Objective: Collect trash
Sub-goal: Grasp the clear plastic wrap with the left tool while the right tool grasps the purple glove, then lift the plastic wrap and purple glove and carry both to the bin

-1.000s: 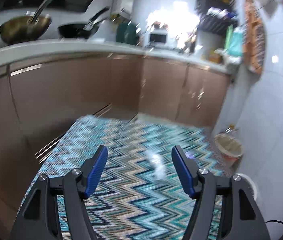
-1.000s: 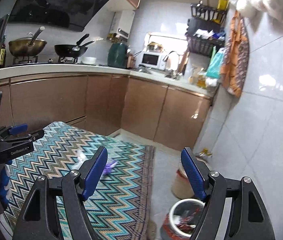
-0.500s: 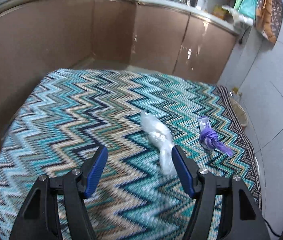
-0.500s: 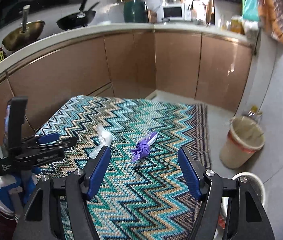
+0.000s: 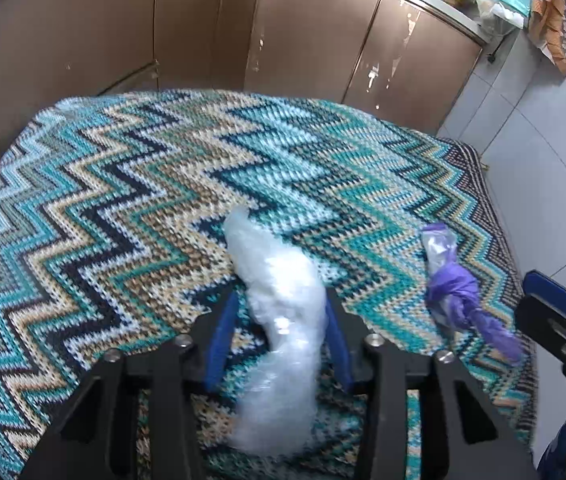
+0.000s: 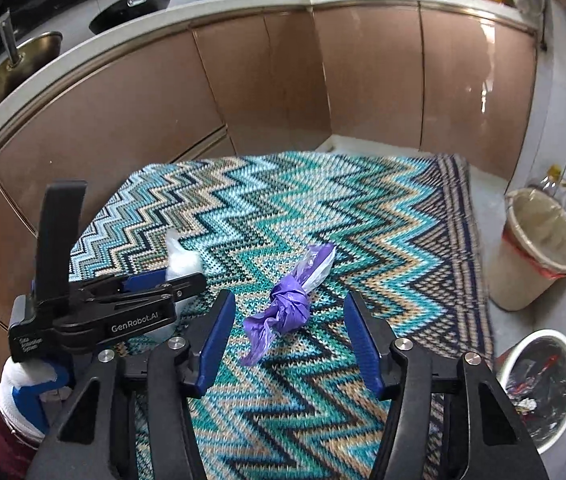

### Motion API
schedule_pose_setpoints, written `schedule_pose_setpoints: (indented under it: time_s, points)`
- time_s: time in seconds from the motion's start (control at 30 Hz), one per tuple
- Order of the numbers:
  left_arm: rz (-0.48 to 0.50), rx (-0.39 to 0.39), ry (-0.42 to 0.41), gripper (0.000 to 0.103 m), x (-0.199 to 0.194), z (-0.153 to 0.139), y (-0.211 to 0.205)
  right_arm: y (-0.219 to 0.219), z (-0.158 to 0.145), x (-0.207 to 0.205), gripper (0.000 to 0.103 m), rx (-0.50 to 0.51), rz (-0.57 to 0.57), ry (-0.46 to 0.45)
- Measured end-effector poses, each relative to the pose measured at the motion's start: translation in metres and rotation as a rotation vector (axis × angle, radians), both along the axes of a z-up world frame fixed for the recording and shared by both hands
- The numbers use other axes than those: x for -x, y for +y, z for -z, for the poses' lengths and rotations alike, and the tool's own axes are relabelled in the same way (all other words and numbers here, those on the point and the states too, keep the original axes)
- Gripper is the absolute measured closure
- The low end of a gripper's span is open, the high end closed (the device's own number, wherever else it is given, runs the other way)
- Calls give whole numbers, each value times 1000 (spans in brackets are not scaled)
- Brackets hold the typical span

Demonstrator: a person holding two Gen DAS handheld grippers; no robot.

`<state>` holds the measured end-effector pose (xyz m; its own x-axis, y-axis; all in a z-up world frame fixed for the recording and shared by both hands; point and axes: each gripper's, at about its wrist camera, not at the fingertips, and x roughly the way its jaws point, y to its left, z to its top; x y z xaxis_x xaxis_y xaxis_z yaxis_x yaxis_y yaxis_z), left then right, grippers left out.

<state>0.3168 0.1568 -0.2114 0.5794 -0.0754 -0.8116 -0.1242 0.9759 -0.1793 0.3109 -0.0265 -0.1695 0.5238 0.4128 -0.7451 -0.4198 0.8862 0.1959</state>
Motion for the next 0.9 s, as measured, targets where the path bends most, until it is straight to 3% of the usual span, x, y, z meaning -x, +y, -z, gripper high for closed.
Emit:
schedule_pose_setpoints:
  time_s: [0.3, 0.4, 0.47, 0.73, 0.9]
  points:
    - [8, -41, -51, 71, 6, 4, -1, 13, 36, -23, 59, -10, -28, 74]
    - [8, -39, -55, 71, 6, 4, -1, 14, 44, -27, 71, -22, -33, 89]
    - [7, -38, -57, 71, 7, 4, -1, 14, 46, -29, 72, -30, -39, 93]
    - [1, -57, -64, 74, 10, 4, -5, 7, 41, -17, 76, -51, -58, 77]
    - [-24, -14, -91, 76, 18, -1, 2, -1, 24, 3, 76, -57, -70, 38]
